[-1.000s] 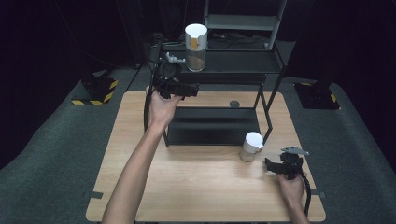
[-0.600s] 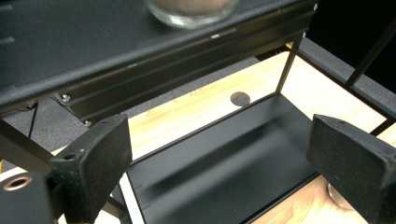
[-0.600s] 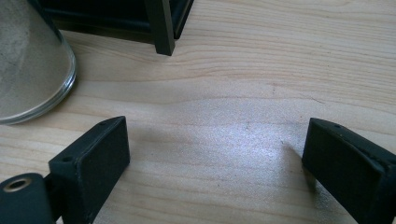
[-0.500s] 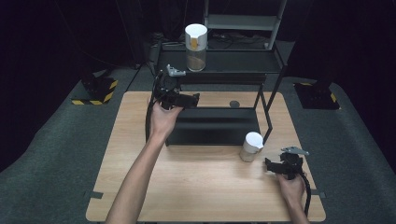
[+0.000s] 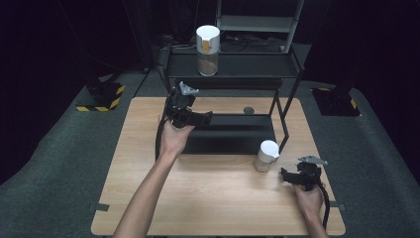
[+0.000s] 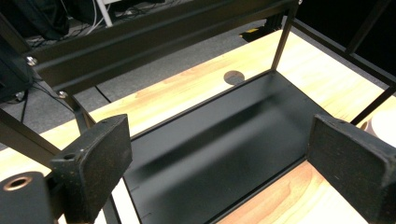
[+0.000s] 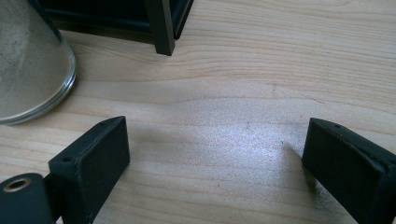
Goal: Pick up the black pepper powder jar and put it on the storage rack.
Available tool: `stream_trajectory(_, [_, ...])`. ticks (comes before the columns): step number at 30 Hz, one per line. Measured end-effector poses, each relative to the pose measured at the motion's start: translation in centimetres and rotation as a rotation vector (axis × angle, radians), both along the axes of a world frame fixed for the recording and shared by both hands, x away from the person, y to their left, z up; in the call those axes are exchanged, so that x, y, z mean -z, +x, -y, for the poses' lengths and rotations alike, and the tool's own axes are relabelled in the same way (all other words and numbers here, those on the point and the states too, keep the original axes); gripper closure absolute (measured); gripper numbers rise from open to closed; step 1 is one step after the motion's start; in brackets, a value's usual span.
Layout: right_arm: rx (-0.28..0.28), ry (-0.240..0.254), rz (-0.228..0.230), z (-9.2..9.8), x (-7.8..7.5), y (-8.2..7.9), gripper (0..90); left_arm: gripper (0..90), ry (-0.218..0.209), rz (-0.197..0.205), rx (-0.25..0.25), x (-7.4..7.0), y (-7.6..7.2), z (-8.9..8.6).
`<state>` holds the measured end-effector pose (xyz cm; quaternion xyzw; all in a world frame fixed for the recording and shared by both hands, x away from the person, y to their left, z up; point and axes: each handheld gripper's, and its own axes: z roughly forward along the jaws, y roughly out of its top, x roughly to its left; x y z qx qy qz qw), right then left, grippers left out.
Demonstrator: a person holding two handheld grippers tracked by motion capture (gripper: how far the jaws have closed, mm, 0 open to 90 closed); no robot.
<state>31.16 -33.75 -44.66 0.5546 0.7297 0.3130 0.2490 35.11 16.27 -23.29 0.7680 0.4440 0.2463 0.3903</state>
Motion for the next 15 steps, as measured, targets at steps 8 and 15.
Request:
stream_trajectory(8, [0.0, 0.0, 0.0, 0.0, 0.0, 0.0, 7.0, 7.1, -0.004, -0.009, -0.008, 1.6, -0.4, -0.3])
stream_trajectory(15, [0.0, 0.0, -0.001, 0.0, 0.0, 0.0, 7.0, 7.1, -0.01, -0.023, -0.016, 2.9, -0.6, -0.7])
